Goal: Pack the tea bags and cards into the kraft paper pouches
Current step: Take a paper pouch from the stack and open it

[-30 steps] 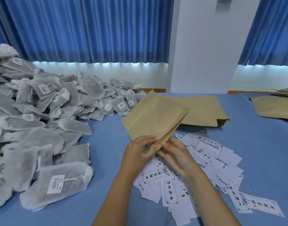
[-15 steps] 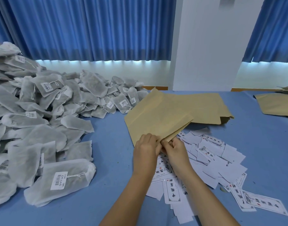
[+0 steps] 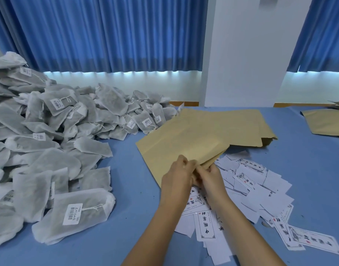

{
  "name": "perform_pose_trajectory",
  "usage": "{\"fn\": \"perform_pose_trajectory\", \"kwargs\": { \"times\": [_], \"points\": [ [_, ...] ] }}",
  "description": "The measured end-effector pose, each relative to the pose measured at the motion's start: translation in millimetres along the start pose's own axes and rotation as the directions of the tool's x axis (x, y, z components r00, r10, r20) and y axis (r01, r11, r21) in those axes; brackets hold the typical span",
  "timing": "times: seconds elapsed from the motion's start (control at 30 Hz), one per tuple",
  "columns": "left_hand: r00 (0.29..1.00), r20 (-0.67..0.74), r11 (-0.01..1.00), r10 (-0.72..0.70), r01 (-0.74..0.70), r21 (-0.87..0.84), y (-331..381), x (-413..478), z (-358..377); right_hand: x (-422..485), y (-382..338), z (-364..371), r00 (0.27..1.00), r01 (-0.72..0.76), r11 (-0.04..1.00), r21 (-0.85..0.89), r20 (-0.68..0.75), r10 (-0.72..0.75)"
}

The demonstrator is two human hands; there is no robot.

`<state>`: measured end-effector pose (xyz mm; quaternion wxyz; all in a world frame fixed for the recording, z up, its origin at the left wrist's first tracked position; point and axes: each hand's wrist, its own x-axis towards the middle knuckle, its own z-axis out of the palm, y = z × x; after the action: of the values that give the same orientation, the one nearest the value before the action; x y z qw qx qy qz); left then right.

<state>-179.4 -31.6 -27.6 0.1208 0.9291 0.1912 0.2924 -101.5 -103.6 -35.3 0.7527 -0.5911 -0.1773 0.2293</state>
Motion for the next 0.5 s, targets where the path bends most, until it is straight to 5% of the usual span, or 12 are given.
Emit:
{"fn": "perform_pose_trajectory", "kwargs": {
  "times": [0.13, 0.23, 0.33, 0.4, 0.5],
  "points": [
    [0.994, -0.083, 0.994, 0.074, -0.066, 0.092, 0.8, 8.1, -20.4, 6.2, -8.3, 1.1, 0.997, -0.039, 0.997, 0.072, 0.065, 0.035],
    [0.972, -0.202, 0.987, 0.121, -0.140, -0.081, -5.5, 24.9, -46.9, 12.6, -21.3, 7.6, 0.998, -0.034, 0.998, -0.057, 0.059, 0.037],
    [0.932, -0.358, 0.962, -0.048, -0.053, -0.269, -18.2, 43.0, -77.3, 16.2, -31.8, 15.0, 0.999, -0.037, 0.970, -0.239, 0.008, 0.040],
    [0.951, -0.299, 0.957, -0.073, -0.018, -0.288, -22.4, 51.2, -89.1, 15.8, -41.0, 21.2, 1.000, 0.018, 0.953, -0.301, -0.007, -0.021],
    [0.995, -0.027, 0.962, 0.099, -0.103, -0.253, -15.5, 49.7, -87.8, 17.7, -58.3, 30.8, 0.988, 0.127, 0.947, -0.296, -0.042, -0.146]
  ]
}}
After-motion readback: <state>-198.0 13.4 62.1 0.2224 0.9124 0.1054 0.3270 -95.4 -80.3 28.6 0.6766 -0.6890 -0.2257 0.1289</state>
